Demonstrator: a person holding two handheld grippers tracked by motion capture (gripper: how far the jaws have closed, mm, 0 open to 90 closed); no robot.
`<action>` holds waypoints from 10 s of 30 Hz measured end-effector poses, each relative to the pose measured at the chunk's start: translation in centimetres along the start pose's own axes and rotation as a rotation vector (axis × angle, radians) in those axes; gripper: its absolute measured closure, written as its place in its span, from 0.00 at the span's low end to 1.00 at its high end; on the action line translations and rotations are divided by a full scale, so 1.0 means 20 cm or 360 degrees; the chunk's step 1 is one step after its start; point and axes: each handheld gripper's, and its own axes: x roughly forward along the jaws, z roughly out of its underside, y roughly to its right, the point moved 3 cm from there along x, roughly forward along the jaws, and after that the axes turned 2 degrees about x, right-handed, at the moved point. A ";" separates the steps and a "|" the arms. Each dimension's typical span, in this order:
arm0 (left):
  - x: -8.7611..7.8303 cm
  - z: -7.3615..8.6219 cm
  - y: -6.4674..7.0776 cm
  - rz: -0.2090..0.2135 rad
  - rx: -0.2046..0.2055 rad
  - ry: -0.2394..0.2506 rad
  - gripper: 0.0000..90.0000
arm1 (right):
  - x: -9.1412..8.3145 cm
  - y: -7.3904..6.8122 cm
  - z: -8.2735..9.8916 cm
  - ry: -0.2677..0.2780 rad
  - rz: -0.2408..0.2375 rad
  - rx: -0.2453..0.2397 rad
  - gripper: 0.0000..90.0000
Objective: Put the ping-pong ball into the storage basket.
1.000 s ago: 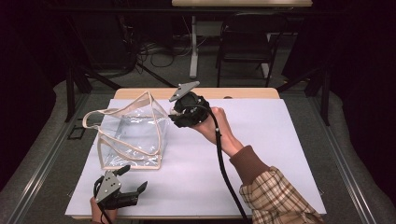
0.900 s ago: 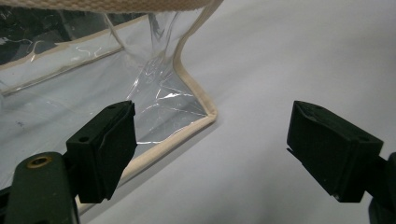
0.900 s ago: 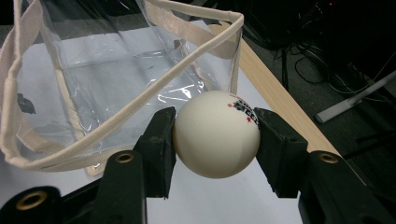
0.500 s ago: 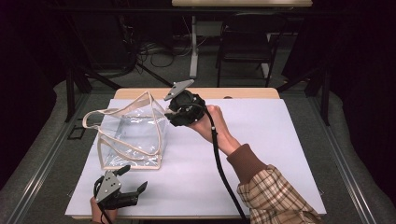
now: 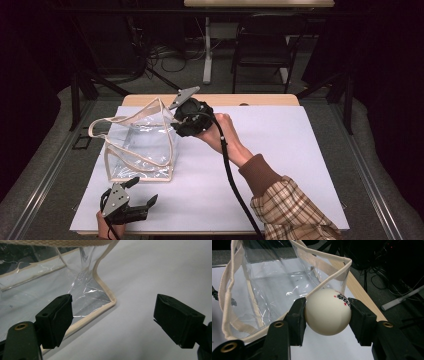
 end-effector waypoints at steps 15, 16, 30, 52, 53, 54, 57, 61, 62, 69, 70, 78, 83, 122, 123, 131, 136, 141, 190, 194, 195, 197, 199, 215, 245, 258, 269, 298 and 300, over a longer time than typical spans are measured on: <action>0.00 0.00 0.00 -0.0001 -0.0002 -0.0002 0.18 | 0.01 -0.04 -0.04 0.0004 -0.0006 -0.0027 0.57; 0.00 0.00 0.00 -0.0002 -0.0004 -0.0001 0.18 | 0.01 -0.04 -0.04 0.0006 -0.0006 -0.0031 0.57; 0.00 0.00 0.00 0.0001 -0.0005 0.0002 0.18 | 0.05 -0.08 -0.08 0.0007 -0.0027 -0.0065 0.57; 0.00 0.00 0.00 0.0003 -0.0004 -0.0001 0.18 | 0.13 -0.12 -0.11 0.0004 -0.0045 -0.0069 0.57; 0.00 0.00 0.00 0.0003 -0.0004 0.0003 0.18 | 0.13 -0.13 -0.11 0.0004 -0.0045 -0.0064 0.57; 0.00 0.00 0.00 0.0002 -0.0004 0.0001 0.18 | 0.14 -0.13 -0.11 0.0004 -0.0047 -0.0062 0.57; 0.00 0.00 0.00 0.0003 -0.0002 0.0001 0.18 | 0.15 -0.13 -0.10 0.0006 -0.0050 -0.0060 0.57; 0.00 0.00 0.00 0.0002 -0.0006 0.0001 0.18 | 0.16 -0.14 -0.11 0.0002 -0.0060 -0.0053 0.57; 0.00 0.00 0.00 0.0001 -0.0002 0.0000 0.18 | 0.16 -0.14 -0.11 0.0006 -0.0059 -0.0055 0.57; 0.00 0.00 0.00 0.0002 -0.0003 0.0002 0.18 | 0.18 -0.17 -0.12 0.0007 -0.0071 -0.0060 0.57; 0.00 0.00 0.00 0.0001 -0.0001 0.0001 0.18 | 0.19 -0.17 -0.12 0.0007 -0.0072 -0.0059 0.57; 0.00 0.00 0.00 0.0001 0.0000 0.0000 0.18 | 0.21 -0.18 -0.11 0.0006 -0.0084 -0.0047 0.57; 0.00 0.00 0.00 0.0000 0.0000 0.0000 0.18 | 0.23 -0.19 -0.11 0.0000 -0.0097 -0.0046 0.57; 0.00 0.00 0.00 0.0005 -0.0001 0.0003 0.18 | 0.33 -0.29 -0.12 -0.0071 -0.0178 -0.0051 0.56; 0.00 0.00 0.00 0.0005 -0.0001 0.0003 0.18 | 0.33 -0.29 -0.12 -0.0072 -0.0177 -0.0051 0.56; 0.00 0.00 0.00 0.0005 0.0000 0.0003 0.18 | 0.35 -0.29 -0.11 -0.0088 -0.0186 -0.0041 0.56; 0.00 0.00 0.00 0.0006 -0.0001 0.0003 0.18 | 0.36 -0.29 -0.11 -0.0098 -0.0190 -0.0029 0.56; 0.00 0.00 0.00 0.0005 0.0002 0.0003 0.18 | 0.37 -0.31 -0.10 -0.0113 -0.0199 -0.0037 0.56; 0.01 -0.01 0.01 0.0013 0.0005 -0.0013 0.18 | 0.17 -0.20 0.02 0.0012 -0.0260 0.0100 0.14; 0.01 -0.01 0.01 0.0010 -0.0003 -0.0010 0.18 | 0.14 -0.19 0.04 0.0021 -0.0258 0.0102 0.12; 0.01 -0.01 0.01 0.0008 -0.0005 -0.0008 0.18 | 0.14 -0.18 0.04 0.0024 -0.0256 0.0102 0.12; 0.01 -0.01 0.01 0.0012 0.0005 -0.0011 0.18 | 0.13 -0.17 0.05 0.0033 -0.0251 0.0114 0.11; 0.01 -0.01 0.01 0.0012 0.0010 -0.0014 0.18 | 0.12 -0.16 0.06 0.0036 -0.0251 0.0119 0.11; 0.01 0.00 0.00 0.0008 0.0002 -0.0010 0.18 | 0.05 -0.09 0.16 0.0037 -0.0200 0.0140 0.08; 0.00 0.00 0.01 0.0010 0.0005 -0.0006 0.18 | -0.12 0.03 0.48 0.0056 -0.0064 0.0241 0.00; 0.01 0.00 0.01 0.0014 0.0005 -0.0009 0.18 | -0.19 0.06 0.62 0.0029 -0.0006 0.0270 0.00; 0.01 -0.01 0.01 0.0013 0.0007 -0.0008 0.18 | -0.20 0.06 0.75 -0.0008 0.0021 0.0295 0.00; 0.01 0.00 0.01 0.0014 -0.0002 -0.0014 0.18 | -0.31 0.07 1.06 -0.0038 0.0099 0.0417 0.00; 0.01 0.00 0.01 0.0011 0.0000 -0.0017 0.18 | -0.32 0.07 1.08 -0.0038 0.0104 0.0431 0.00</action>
